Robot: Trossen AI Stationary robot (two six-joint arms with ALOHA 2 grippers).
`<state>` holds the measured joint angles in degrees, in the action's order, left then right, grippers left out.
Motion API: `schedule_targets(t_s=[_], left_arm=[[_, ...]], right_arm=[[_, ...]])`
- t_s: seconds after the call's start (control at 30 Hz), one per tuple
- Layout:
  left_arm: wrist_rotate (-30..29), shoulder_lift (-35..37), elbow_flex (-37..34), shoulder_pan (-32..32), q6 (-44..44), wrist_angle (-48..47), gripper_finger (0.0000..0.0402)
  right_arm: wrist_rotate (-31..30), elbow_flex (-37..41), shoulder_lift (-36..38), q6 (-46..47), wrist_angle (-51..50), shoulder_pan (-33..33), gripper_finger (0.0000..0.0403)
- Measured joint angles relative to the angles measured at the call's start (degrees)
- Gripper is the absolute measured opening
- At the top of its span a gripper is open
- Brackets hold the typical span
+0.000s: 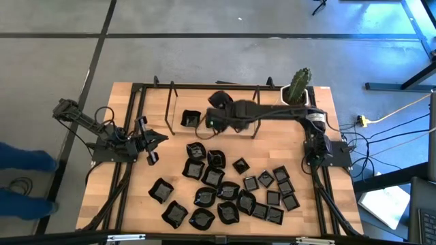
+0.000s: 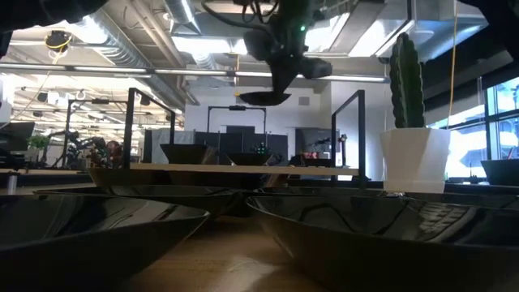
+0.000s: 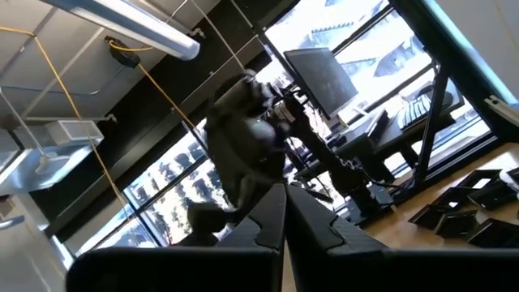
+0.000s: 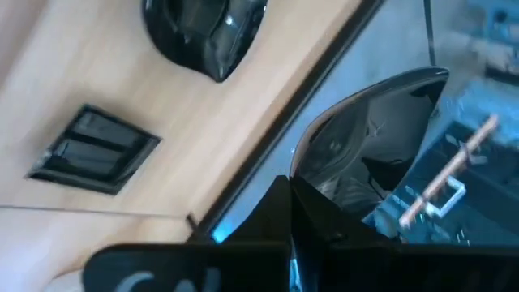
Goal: Pick & Place Mini shaped plates
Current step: Stack the leaf-shaped plate on the top of the leaf-shaped plate on the shelf
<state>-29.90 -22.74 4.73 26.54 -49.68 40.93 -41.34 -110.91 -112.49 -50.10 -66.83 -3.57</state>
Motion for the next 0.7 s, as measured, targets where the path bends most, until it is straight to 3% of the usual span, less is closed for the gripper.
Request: schedule_targets(t_s=[0.2, 0.43, 0.7], left_arm=[[-0.91, -0.02, 0.0, 0.01, -1.23, -0.01, 0.0007], [-6.81, -0.02, 0.0, -0.01, -1.14, 0.0, 0.0003], [-11.39, -0.02, 0.0, 0.01, -0.34, -0.09, 0.0007]], right_arm=[[10.63, 0.02, 0.0, -13.06, 10.15, -4.83, 0.0], [31.15, 0.02, 0.0, -24.4, 15.43, -9.7, 0.0], [34.47, 0.02, 0.04, -26.5, 11.66, -11.7, 0.0]])
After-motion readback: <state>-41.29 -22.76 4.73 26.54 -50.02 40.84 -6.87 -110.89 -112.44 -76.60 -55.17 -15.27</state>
